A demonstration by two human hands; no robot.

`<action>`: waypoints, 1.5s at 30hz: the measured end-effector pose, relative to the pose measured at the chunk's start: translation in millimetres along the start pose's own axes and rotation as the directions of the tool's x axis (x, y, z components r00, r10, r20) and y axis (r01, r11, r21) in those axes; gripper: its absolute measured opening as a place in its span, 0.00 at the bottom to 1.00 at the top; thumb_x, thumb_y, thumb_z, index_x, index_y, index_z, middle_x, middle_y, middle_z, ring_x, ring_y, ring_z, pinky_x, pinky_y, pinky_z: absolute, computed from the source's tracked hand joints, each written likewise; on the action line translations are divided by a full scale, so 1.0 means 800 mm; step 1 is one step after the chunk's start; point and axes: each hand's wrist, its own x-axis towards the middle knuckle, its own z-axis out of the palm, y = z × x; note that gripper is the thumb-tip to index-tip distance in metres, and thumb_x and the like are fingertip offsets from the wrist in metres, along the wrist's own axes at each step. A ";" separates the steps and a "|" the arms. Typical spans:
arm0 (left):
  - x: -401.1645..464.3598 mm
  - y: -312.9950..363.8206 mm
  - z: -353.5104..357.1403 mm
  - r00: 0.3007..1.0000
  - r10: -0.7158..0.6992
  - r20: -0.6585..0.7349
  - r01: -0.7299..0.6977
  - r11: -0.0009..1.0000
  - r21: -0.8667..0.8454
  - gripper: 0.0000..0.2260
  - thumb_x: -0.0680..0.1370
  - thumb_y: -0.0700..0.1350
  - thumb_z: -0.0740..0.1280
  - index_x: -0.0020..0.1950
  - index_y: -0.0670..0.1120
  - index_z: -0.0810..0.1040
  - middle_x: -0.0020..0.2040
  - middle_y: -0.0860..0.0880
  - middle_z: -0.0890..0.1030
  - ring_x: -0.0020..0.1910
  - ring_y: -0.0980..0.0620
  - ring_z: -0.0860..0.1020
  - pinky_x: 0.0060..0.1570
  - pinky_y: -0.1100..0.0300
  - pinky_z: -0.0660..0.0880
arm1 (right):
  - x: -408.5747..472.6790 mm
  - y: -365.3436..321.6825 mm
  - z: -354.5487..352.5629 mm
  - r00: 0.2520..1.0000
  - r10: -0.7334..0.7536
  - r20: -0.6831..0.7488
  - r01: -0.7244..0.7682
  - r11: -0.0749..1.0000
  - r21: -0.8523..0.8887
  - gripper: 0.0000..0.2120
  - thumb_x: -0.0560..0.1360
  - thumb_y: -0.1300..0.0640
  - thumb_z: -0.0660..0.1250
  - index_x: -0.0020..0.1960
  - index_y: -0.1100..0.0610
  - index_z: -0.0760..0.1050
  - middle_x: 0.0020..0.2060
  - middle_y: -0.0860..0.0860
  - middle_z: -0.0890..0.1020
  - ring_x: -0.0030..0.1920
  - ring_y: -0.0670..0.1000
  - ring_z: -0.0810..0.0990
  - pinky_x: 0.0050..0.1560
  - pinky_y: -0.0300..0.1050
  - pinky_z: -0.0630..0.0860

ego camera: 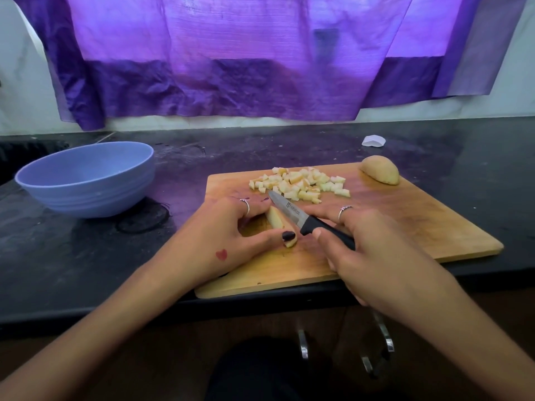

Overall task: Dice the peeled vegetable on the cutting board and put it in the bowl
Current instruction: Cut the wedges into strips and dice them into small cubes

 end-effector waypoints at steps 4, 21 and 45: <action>-0.001 -0.001 0.001 1.000 -0.020 0.006 0.021 1.000 -0.019 0.41 0.60 0.72 0.60 0.69 0.54 0.71 0.68 0.62 0.70 0.60 0.74 0.61 0.55 0.82 0.56 | 0.000 -0.003 -0.002 1.000 -0.013 -0.001 0.013 1.000 -0.005 0.14 0.80 0.51 0.58 0.65 0.47 0.71 0.32 0.46 0.73 0.28 0.43 0.69 0.32 0.39 0.67; -0.003 -0.002 0.010 0.993 -0.112 0.049 0.113 0.994 -0.012 0.39 0.61 0.76 0.62 0.64 0.53 0.77 0.74 0.61 0.62 0.74 0.61 0.53 0.74 0.50 0.53 | 0.012 -0.017 -0.018 0.999 -0.030 0.026 0.035 0.977 -0.210 0.15 0.80 0.50 0.59 0.65 0.42 0.70 0.50 0.45 0.76 0.41 0.44 0.72 0.34 0.31 0.68; -0.005 0.007 0.010 0.976 -0.210 0.052 0.210 0.978 -0.001 0.28 0.68 0.65 0.66 0.64 0.54 0.76 0.76 0.62 0.54 0.76 0.60 0.46 0.73 0.45 0.51 | 0.034 -0.047 -0.014 0.990 0.022 0.136 0.029 0.932 -0.361 0.16 0.80 0.53 0.59 0.67 0.48 0.69 0.56 0.52 0.74 0.54 0.53 0.76 0.49 0.45 0.73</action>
